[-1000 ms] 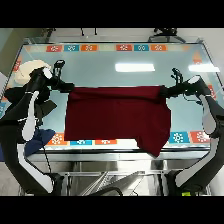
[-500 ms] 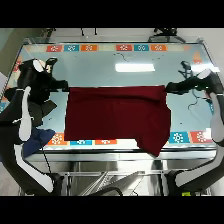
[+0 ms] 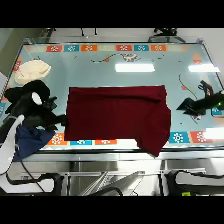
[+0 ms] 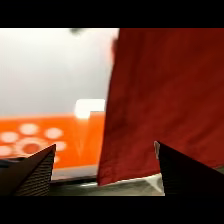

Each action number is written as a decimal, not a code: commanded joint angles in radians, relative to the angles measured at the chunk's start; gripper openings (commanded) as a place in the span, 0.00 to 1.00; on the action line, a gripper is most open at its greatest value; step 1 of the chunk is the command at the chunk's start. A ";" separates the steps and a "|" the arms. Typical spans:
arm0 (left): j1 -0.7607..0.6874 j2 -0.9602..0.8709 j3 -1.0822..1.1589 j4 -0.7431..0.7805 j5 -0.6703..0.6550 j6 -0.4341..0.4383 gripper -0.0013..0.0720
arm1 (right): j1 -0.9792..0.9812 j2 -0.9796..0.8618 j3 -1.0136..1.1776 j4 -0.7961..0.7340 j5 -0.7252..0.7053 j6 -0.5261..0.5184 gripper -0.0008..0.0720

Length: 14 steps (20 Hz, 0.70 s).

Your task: Fold the shirts.

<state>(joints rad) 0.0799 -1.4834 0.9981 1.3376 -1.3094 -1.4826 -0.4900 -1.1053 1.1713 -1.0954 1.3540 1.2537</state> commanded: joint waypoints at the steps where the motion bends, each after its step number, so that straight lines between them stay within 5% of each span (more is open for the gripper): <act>1: 0.002 0.079 -0.227 -0.170 0.164 0.093 0.79 | -0.053 0.119 -0.151 0.027 0.008 0.013 0.70; 2: 0.002 0.076 -0.244 -0.207 0.187 0.121 0.73 | -0.054 0.145 -0.179 0.027 0.010 0.016 0.70; 7: 0.000 0.020 -0.249 -0.243 0.189 0.154 0.73 | -0.054 0.222 -0.278 0.027 0.080 0.052 0.70; 8: 0.000 0.021 -0.249 -0.242 0.199 0.159 0.56 | -0.056 0.229 -0.290 0.026 0.093 0.074 0.70; 9: 0.000 0.021 -0.235 -0.239 0.205 0.166 0.23 | -0.063 0.231 -0.299 0.026 0.113 0.100 0.70; 14: 0.000 0.021 -0.090 -0.239 0.176 0.177 0.04 | -0.075 0.230 -0.376 0.010 0.140 0.215 0.66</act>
<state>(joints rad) 0.0780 -1.4654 0.8371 1.1145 -1.2087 -1.3151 -0.5594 -0.8803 0.8429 -1.0733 1.4723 1.3937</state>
